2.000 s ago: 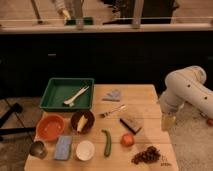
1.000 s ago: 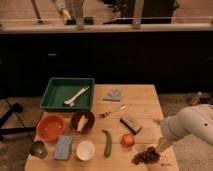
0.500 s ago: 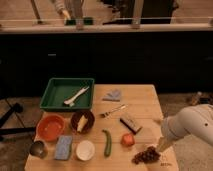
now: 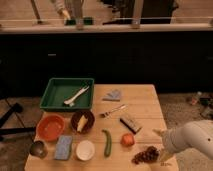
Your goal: Place grapes in tray
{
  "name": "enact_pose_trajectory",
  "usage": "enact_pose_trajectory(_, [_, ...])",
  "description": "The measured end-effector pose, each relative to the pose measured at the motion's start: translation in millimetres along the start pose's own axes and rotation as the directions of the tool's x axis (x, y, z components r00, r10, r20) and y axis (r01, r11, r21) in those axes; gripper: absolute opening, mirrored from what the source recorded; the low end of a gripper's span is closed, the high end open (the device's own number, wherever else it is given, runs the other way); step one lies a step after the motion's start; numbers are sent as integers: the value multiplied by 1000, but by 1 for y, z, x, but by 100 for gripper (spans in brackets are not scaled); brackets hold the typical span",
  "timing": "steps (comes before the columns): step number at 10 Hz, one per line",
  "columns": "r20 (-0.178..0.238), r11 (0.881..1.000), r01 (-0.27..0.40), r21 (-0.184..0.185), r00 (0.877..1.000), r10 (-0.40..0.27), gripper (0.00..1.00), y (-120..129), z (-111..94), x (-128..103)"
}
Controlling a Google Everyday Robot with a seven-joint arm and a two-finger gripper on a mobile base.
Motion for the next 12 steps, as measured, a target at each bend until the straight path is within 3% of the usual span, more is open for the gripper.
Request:
enact_pose_trajectory(6, [60,997,44,-67,997,-41,80,12,48,6])
enact_pose_trajectory(12, [67,996,46,-75,997,-41,80,11,55,4])
